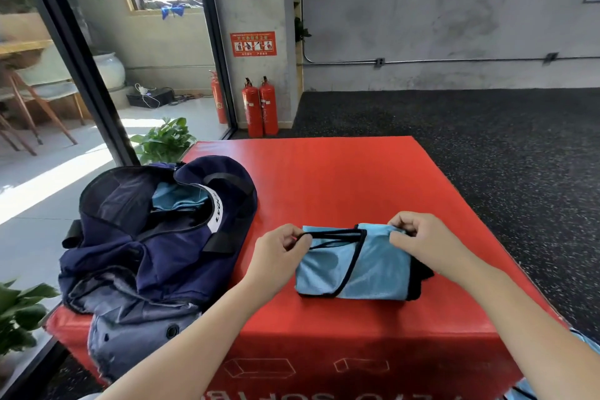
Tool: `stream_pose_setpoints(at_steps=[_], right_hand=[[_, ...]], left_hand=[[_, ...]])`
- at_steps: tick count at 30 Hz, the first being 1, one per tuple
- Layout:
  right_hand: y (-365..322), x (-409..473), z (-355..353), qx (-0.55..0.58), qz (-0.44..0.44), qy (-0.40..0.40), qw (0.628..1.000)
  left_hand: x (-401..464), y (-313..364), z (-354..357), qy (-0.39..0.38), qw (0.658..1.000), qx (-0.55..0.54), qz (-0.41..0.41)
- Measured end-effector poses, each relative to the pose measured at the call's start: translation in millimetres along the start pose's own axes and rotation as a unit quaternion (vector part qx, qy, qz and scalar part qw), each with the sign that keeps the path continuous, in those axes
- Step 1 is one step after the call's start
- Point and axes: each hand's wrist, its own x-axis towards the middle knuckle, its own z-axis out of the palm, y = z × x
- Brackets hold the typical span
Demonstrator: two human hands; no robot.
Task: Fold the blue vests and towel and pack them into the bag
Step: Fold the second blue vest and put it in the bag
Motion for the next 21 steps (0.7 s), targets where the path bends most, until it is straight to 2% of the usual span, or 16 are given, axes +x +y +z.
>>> stream_pose_setpoints(at_steps=[6,11,16,21], right_hand=[[11,42,5,-0.031,0.003,0.016,0.999],[32,79,10,-0.093,0.012,-0.008,0.996],[64,103,18,-0.201,0.037,-0.077,0.976],[69,111,26,-0.239,0.02,-0.068,0.968]], left_hand=[[41,-4,13,0.037,0.999,-0.003,-0.016],[70,-28,28,0.069,0.995,0.014,-0.072],[67,-39,40,0.025,0.988,0.055,-0.144],[42,-37,47,-0.002,0.992,0.052,-0.119]])
